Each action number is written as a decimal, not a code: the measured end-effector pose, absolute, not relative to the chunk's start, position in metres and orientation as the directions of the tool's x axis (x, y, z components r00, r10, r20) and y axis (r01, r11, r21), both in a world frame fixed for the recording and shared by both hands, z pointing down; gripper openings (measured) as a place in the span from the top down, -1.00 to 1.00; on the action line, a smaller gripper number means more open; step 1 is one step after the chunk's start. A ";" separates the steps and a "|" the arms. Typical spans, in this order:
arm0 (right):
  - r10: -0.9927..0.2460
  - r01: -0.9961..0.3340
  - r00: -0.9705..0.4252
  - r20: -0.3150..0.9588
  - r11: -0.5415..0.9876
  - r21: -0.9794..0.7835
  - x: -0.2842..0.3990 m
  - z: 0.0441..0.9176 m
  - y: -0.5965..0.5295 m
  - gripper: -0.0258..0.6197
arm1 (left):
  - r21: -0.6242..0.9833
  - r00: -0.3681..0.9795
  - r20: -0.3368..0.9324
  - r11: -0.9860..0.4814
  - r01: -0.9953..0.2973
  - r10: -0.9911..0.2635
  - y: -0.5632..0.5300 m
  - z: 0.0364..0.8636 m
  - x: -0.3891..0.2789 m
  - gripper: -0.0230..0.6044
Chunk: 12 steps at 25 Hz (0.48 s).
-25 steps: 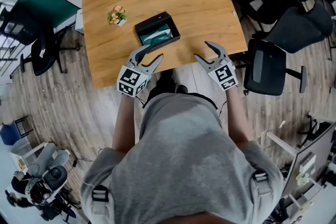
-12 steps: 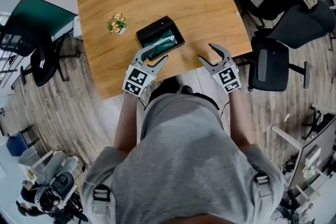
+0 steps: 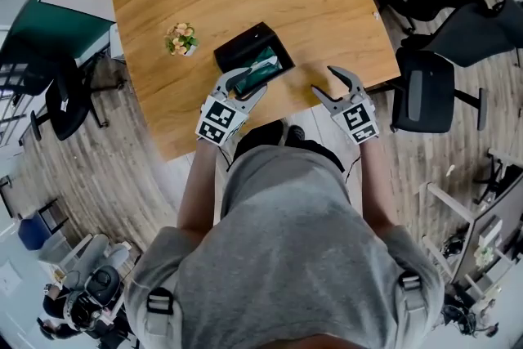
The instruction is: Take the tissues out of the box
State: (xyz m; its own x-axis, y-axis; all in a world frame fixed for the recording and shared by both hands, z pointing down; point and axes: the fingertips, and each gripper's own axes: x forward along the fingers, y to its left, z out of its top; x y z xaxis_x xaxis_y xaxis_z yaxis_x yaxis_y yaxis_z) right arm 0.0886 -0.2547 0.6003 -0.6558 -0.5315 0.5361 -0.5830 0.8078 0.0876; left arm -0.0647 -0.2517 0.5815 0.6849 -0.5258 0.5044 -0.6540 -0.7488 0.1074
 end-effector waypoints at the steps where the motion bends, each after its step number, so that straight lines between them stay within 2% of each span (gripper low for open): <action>1: -0.529 -0.584 -0.654 0.540 0.807 0.083 0.088 0.603 -0.256 0.10 | 0.125 0.688 0.504 -0.744 -0.656 -0.522 -0.254 0.584 -0.065 0.21; 12: -0.512 -0.606 -0.633 0.580 0.794 0.039 0.083 0.628 -0.257 0.10 | 0.140 0.671 0.578 -0.753 -0.642 -0.465 -0.271 0.631 -0.076 0.25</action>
